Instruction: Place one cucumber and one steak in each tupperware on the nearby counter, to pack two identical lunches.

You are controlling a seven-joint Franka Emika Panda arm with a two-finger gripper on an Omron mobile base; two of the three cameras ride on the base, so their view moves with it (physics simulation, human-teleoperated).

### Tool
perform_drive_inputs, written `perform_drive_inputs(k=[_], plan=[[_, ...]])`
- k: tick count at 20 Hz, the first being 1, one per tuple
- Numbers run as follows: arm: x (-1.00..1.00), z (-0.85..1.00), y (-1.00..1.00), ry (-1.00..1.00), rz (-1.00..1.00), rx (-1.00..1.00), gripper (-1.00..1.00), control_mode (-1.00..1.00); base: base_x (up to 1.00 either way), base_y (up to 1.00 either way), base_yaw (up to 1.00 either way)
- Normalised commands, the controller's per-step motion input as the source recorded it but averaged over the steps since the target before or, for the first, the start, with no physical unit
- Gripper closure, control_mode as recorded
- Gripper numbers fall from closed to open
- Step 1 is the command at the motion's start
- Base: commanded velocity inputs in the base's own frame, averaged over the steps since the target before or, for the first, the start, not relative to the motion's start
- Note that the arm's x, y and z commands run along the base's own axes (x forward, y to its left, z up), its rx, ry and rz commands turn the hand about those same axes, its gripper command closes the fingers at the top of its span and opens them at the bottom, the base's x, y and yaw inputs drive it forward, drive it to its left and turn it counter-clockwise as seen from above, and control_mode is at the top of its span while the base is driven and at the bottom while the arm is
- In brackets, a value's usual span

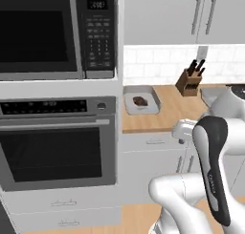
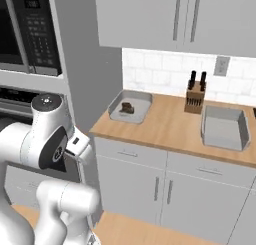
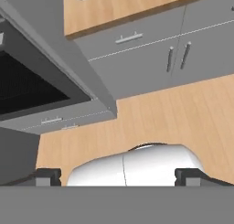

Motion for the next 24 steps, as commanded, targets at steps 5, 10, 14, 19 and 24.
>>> perform_drive_inputs(k=[5,10,14,19,24], plan=[[0.0,0.0,0.0,0.0,0.0,0.0,-1.0,1.0,0.01,1.0,-0.01],[0.0,0.0,0.0,0.0,0.0,0.0,-1.0,1.0,-0.18,1.0,0.0],[0.0,0.0,0.0,0.0,0.0,0.0,-1.0,1.0,-0.84,1.0,0.0],[0.0,0.0,0.0,0.0,0.0,0.0,-1.0,1.0,-1.0,0.96,0.0],[0.0,0.0,0.0,0.0,0.0,0.0,-1.0,1.0,-1.0,1.0,0.0]])
